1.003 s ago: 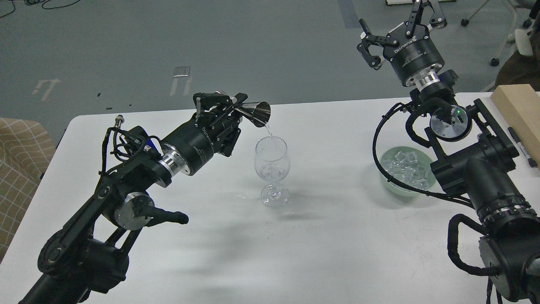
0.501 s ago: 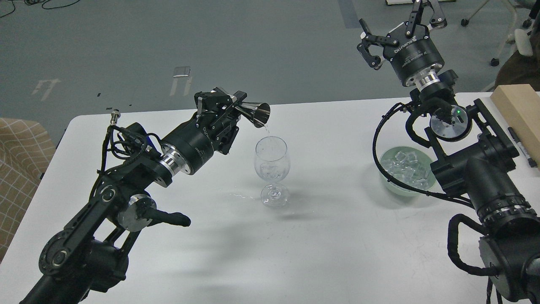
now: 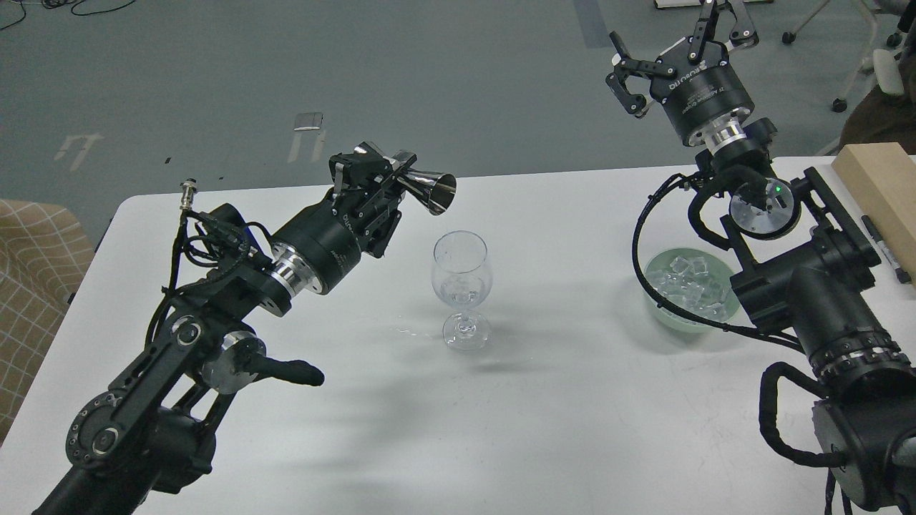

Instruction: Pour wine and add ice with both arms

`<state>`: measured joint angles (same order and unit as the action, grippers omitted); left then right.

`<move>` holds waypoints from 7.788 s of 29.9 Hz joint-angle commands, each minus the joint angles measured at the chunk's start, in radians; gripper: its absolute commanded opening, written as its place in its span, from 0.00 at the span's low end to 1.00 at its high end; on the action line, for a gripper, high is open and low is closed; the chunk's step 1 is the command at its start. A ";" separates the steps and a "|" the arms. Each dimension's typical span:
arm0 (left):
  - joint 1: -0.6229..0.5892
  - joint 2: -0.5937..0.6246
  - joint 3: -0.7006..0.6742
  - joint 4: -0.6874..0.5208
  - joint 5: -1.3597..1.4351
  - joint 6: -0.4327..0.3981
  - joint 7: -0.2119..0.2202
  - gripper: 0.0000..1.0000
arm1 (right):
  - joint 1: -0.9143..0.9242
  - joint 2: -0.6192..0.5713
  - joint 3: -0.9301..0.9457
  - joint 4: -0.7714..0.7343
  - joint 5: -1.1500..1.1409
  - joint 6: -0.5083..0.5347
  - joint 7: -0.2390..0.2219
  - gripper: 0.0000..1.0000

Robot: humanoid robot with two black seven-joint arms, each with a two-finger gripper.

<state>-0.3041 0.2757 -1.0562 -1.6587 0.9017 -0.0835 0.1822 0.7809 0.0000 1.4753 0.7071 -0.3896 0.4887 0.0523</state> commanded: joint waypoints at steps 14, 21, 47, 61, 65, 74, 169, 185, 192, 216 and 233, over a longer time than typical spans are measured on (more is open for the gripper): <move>0.000 -0.001 0.005 -0.018 0.048 0.001 -0.009 0.17 | 0.003 0.000 -0.001 0.000 0.000 0.000 0.000 1.00; 0.002 -0.004 0.002 -0.018 0.062 0.001 -0.007 0.17 | 0.003 0.000 -0.001 0.000 0.000 0.000 0.000 1.00; 0.036 -0.001 -0.123 0.003 -0.558 0.134 0.123 0.18 | 0.003 0.000 -0.006 -0.001 -0.002 0.000 -0.002 1.00; 0.125 -0.003 -0.358 0.066 -0.694 0.162 0.152 0.18 | 0.001 0.000 -0.006 -0.001 0.000 0.000 -0.002 1.00; 0.135 -0.003 -0.409 0.094 -0.745 0.180 0.151 0.19 | 0.001 0.000 -0.006 -0.001 0.000 0.000 -0.002 1.00; 0.137 -0.020 -0.518 0.233 -0.891 0.185 0.138 0.20 | 0.001 0.000 -0.006 -0.001 0.000 0.000 -0.002 1.00; 0.227 0.077 -0.565 0.610 -1.095 -0.355 0.146 0.98 | 0.006 0.000 -0.001 0.002 -0.002 0.000 -0.003 1.00; 0.102 0.444 -0.561 0.424 -1.089 -0.405 0.154 0.98 | 0.006 0.000 -0.003 0.006 -0.002 0.000 -0.005 1.00; -0.088 0.426 -0.483 0.438 -1.034 -0.405 0.151 0.98 | 0.006 0.000 -0.007 0.008 -0.002 0.000 -0.005 1.00; -0.208 0.214 -0.334 0.537 -0.912 -0.405 0.137 0.98 | 0.017 0.000 -0.047 0.018 -0.002 0.000 -0.006 1.00; -0.217 0.218 -0.332 0.524 -0.912 -0.405 0.137 0.98 | 0.060 -0.323 -0.452 0.117 -0.017 0.000 0.003 1.00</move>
<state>-0.5198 0.4913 -1.3883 -1.1335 -0.0107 -0.4887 0.3190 0.8372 -0.2522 1.0909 0.8094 -0.4043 0.4887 0.0552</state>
